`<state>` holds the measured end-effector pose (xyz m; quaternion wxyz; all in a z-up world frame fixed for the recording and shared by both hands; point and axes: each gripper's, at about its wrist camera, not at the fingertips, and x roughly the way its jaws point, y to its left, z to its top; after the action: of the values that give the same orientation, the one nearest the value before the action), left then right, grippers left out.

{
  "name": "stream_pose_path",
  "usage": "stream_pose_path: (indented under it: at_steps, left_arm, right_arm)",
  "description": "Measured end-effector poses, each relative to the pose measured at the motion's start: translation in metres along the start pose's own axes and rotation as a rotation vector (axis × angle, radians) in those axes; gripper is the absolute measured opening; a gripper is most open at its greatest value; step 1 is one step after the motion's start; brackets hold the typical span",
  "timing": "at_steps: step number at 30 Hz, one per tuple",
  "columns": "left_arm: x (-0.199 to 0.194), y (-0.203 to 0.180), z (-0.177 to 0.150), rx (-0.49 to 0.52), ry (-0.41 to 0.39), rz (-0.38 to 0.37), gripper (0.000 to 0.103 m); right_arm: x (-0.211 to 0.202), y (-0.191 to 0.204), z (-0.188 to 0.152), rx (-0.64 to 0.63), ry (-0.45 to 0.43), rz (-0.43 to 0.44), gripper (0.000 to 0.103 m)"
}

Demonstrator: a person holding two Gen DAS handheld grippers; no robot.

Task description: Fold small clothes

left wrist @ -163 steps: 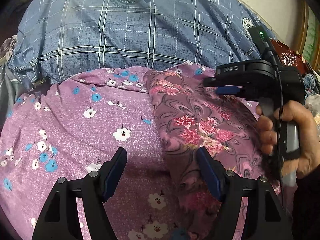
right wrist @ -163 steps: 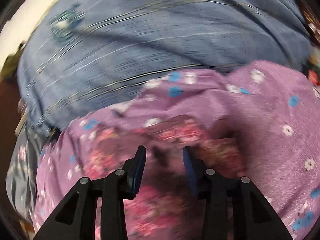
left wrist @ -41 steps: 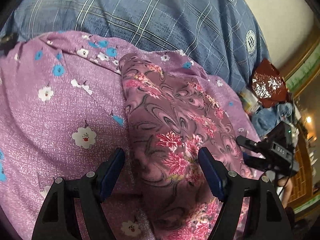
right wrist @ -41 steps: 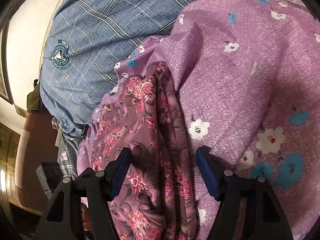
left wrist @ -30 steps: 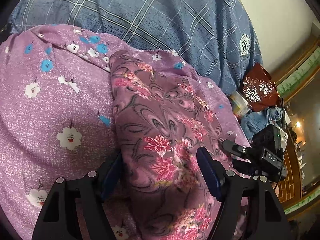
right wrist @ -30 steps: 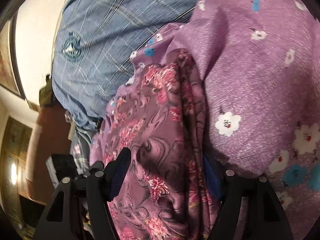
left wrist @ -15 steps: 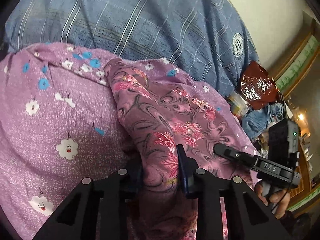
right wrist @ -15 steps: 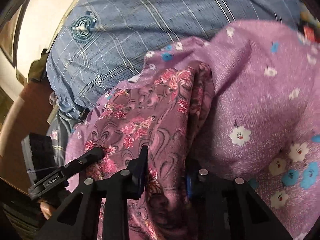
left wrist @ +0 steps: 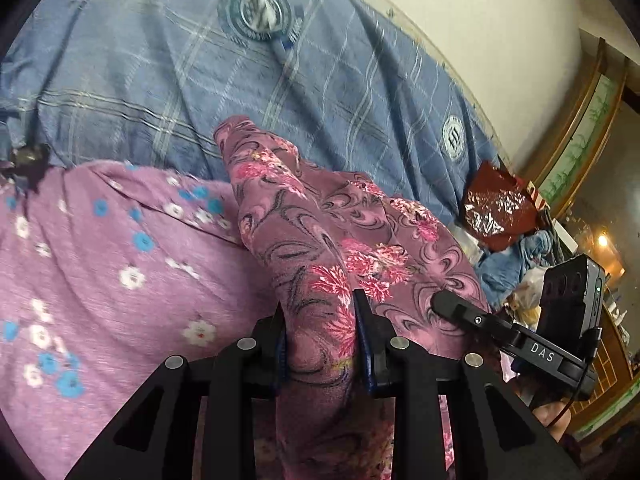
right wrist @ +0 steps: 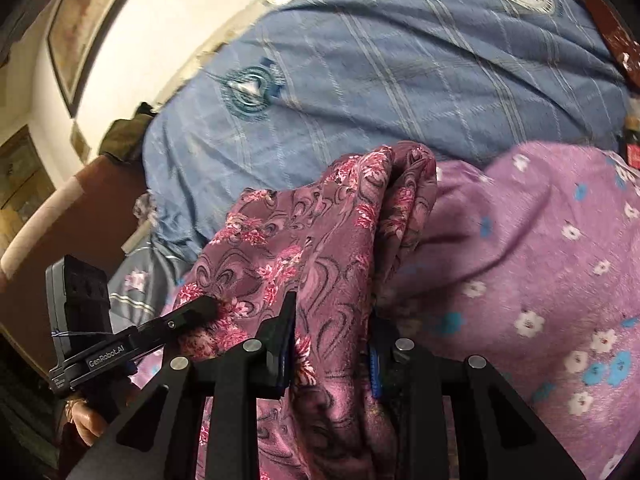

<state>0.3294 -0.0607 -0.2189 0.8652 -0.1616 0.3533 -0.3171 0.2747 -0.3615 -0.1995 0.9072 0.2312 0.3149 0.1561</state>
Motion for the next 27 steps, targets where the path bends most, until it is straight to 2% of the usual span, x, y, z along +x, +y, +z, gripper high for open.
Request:
stream_pose_path:
  at_steps: [5, 11, 21, 27]
  left_arm:
    - [-0.038, 0.013, -0.007, 0.002, -0.019, 0.040, 0.026]
    - [-0.063, 0.028, -0.017, -0.014, 0.008, 0.090, 0.026]
    - [-0.050, 0.042, -0.030, -0.042, 0.126, 0.226, 0.027]
    - [-0.041, 0.041, -0.027, -0.063, 0.151, 0.254, 0.031]
  right_arm:
    - [0.014, 0.023, -0.004, -0.013, 0.017, 0.049, 0.028]
    - [0.038, 0.047, -0.016, -0.029, 0.076, 0.053, 0.028]
    - [0.081, 0.046, -0.044, -0.021, 0.223, -0.019, 0.028]
    - [0.086, 0.031, -0.048, 0.033, 0.262, -0.032, 0.029]
